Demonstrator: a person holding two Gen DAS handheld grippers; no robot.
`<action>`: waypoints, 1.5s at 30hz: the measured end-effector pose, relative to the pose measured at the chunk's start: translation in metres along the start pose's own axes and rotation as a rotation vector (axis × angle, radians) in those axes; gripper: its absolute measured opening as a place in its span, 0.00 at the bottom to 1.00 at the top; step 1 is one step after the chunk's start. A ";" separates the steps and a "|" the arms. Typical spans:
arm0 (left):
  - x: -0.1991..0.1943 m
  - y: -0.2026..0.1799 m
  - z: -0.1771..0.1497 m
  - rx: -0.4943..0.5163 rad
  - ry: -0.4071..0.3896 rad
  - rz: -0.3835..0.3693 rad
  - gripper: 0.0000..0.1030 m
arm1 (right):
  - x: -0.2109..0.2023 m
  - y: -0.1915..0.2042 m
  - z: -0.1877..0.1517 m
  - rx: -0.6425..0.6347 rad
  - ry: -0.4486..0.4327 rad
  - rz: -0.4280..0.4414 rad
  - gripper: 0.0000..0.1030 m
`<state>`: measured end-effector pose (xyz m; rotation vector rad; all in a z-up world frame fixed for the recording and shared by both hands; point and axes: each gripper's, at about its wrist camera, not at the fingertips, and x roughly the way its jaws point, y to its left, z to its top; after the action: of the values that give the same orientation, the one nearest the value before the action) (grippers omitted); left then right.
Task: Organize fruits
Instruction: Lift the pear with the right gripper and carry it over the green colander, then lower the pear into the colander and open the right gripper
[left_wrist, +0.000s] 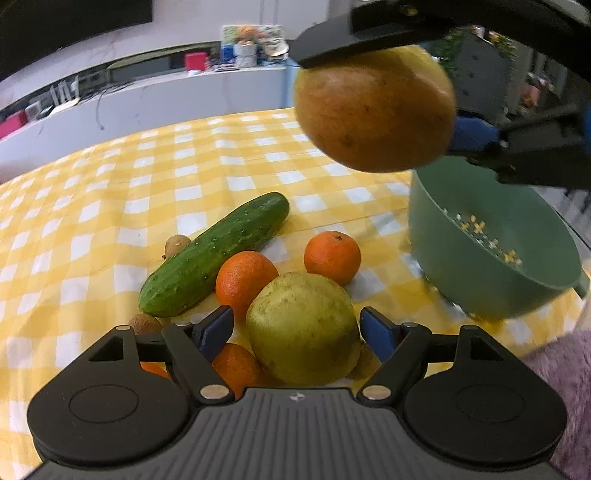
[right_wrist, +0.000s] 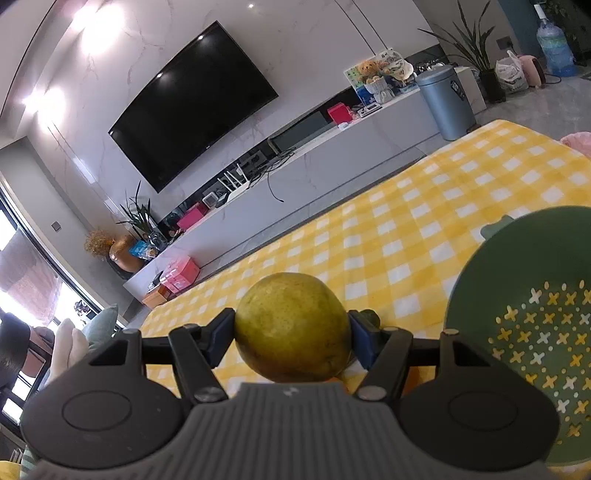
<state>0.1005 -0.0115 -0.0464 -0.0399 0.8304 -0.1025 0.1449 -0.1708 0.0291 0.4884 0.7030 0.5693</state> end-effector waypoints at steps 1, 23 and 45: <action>0.001 0.000 0.000 -0.011 0.002 0.006 0.88 | 0.000 0.000 0.000 0.000 -0.001 -0.002 0.61; -0.039 0.002 0.004 -0.127 -0.108 -0.082 0.72 | -0.035 -0.019 0.011 0.067 -0.093 0.029 0.61; 0.007 -0.102 0.100 -0.025 0.059 -0.357 0.72 | -0.136 -0.117 0.015 0.252 -0.211 -0.254 0.61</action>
<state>0.1711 -0.1143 0.0240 -0.2094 0.8767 -0.4312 0.1071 -0.3465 0.0324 0.6714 0.6250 0.1872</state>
